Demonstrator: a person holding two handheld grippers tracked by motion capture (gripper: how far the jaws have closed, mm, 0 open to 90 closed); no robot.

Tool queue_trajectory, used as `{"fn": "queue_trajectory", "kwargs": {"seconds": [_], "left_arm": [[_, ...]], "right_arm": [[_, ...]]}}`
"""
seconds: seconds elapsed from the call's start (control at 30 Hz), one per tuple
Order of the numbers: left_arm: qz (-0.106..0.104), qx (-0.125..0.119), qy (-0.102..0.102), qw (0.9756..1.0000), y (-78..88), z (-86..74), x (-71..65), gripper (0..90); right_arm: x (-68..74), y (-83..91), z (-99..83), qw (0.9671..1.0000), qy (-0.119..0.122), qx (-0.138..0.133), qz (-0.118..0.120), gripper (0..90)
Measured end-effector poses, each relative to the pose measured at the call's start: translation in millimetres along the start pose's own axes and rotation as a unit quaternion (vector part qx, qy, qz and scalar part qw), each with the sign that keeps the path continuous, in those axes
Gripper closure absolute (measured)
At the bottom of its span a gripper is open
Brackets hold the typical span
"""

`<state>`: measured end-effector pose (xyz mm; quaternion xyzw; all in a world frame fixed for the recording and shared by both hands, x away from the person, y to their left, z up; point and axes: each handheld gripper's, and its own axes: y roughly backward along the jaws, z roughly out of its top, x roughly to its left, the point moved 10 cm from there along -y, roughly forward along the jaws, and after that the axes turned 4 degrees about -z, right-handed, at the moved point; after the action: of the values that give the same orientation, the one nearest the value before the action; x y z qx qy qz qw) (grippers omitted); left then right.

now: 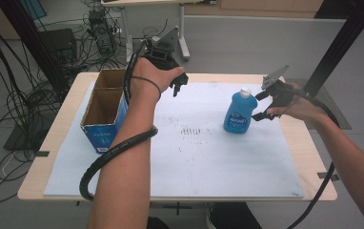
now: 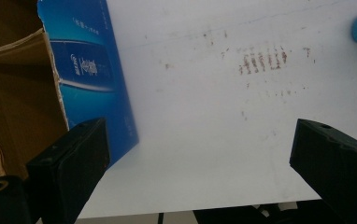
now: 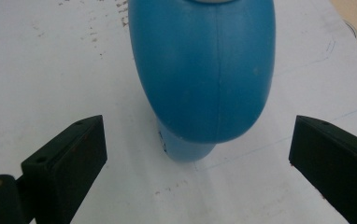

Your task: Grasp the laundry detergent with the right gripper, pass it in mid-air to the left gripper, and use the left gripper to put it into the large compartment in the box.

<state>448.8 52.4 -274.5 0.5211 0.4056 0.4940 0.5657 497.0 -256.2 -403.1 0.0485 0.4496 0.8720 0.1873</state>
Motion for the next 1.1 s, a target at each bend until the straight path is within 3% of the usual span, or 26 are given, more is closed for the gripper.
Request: {"fn": "queue_trajectory", "kwargs": {"seconds": [0.37, 0.73, 1.1], "left_arm": [[0.0, 0.003, 0.001, 1.0, -4.0, 0.3, 2.4, 5.7], [0.002, 0.007, 0.0, 1.0, -8.0, 1.4, -0.1, 5.7], [0.003, 0.009, -0.002, 1.0, -10.4, 3.2, -1.7, 5.7]], "right_arm": [[-0.5, -15.6, -3.0, 0.9992, -0.004, -0.039, -0.007, 4.6], [4.5, -31.2, -9.2, 0.9988, -0.006, -0.048, 0.0, 3.8], [8.7, -45.5, -6.8, 0.9971, -0.013, -0.075, 0.004, 3.4]]}}
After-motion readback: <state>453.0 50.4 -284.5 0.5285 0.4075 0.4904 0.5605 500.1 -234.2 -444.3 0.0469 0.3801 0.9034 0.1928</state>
